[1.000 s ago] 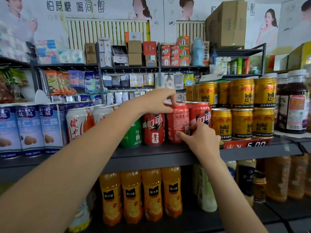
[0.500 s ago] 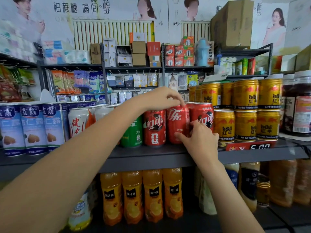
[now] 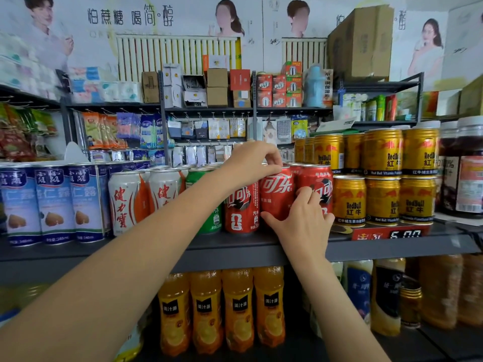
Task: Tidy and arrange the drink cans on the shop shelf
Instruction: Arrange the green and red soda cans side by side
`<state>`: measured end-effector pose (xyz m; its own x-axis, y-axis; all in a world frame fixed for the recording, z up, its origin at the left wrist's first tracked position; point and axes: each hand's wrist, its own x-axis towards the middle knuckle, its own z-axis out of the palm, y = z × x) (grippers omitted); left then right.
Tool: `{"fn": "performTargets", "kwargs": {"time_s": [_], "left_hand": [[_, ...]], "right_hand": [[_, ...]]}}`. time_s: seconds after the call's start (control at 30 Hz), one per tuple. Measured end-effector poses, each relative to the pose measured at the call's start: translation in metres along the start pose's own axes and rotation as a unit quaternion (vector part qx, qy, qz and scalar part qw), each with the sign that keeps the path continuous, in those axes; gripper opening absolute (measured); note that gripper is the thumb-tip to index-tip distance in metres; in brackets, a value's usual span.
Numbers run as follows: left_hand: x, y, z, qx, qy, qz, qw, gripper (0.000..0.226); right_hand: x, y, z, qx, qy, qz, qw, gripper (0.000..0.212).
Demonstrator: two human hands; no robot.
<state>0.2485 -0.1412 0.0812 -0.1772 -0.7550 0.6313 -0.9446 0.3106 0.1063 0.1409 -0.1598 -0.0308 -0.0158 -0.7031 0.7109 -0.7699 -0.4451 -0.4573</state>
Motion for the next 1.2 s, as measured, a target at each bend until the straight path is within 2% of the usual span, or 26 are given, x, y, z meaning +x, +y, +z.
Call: {"fn": "performTargets", "kwargs": {"time_s": [0.17, 0.3, 0.37, 0.73, 0.83, 0.97, 1.1, 1.2], "left_hand": [[-0.011, -0.003, -0.016, -0.023, 0.039, -0.02, 0.999, 0.014], [-0.035, -0.022, -0.04, -0.019, -0.072, -0.081, 0.994, 0.021], [-0.041, -0.025, -0.043, -0.01, -0.092, -0.085, 0.992, 0.028], [-0.036, -0.03, -0.028, 0.067, -0.044, -0.078, 0.994, 0.027], [-0.037, -0.026, -0.023, 0.076, -0.032, -0.078, 0.994, 0.025], [-0.039, -0.023, -0.022, 0.096, -0.028, -0.077, 0.992, 0.025], [-0.036, -0.015, -0.015, 0.139, -0.008, -0.059, 0.989, 0.043], [-0.032, -0.006, -0.005, 0.145, -0.014, -0.034, 0.989, 0.053]], "right_hand": [[0.002, -0.001, -0.003, -0.017, -0.017, 0.0, 1.0, 0.064], [0.002, -0.005, -0.006, -0.031, -0.021, 0.007, 0.999, 0.063], [0.0, -0.007, -0.006, -0.032, -0.022, 0.015, 0.999, 0.063], [-0.007, -0.016, -0.001, -0.042, -0.008, 0.031, 0.999, 0.066], [-0.008, -0.011, -0.007, -0.025, -0.007, 0.019, 0.999, 0.061], [0.003, 0.018, -0.03, 0.029, 0.063, 0.07, 0.995, 0.052], [0.008, 0.032, -0.028, -0.087, 0.0, 0.087, 0.992, 0.056], [0.014, 0.033, -0.024, -0.101, 0.002, 0.092, 0.991, 0.056]]}}
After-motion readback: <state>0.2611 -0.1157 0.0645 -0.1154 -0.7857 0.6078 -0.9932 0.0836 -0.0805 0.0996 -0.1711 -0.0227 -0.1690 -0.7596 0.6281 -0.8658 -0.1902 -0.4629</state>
